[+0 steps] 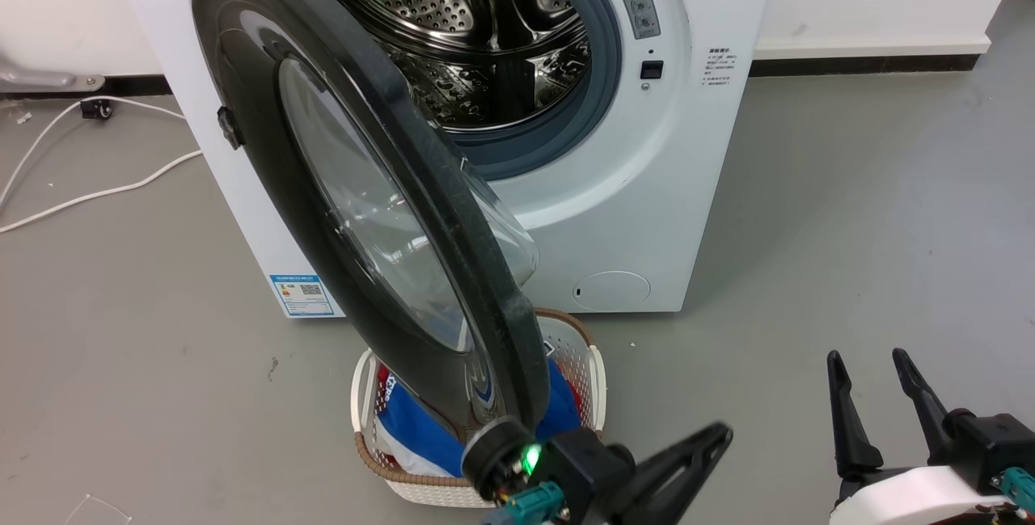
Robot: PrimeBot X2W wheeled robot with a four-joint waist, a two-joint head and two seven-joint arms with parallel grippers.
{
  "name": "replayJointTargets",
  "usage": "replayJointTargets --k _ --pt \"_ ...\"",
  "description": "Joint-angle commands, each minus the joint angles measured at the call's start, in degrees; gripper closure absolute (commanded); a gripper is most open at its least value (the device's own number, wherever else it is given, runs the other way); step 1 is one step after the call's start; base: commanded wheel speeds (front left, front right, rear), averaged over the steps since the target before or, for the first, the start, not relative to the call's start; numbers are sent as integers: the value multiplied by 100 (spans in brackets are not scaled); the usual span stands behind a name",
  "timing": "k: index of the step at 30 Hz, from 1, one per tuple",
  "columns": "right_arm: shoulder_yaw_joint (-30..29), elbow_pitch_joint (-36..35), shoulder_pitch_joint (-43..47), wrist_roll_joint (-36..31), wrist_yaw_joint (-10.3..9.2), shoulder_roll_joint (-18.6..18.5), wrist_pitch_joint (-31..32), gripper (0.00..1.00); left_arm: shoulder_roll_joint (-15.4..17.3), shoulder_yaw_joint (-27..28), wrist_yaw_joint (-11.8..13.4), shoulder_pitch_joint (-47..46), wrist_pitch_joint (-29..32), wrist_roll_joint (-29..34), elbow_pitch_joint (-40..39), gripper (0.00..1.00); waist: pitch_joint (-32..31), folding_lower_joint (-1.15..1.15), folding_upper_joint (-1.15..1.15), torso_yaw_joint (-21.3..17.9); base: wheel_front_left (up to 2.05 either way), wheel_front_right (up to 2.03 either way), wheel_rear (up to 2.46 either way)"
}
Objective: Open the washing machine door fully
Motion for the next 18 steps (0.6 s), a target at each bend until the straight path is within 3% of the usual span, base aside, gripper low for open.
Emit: replayJointTargets --k 1,6,18 --pt "-2 -21 58 37 -1 18 3 0 25 -55 -5 94 6 -38 75 100 14 0 0 -13 0 0 0" --pt "9 -25 35 57 -1 18 25 0 119 35 140 89 -125 36 605 100 63 0 0 -45 0 0 0" --pt "54 45 -96 107 -1 19 12 0 -68 771 744 -632 -730 -45 1633 100 226 0 0 -125 0 0 0"
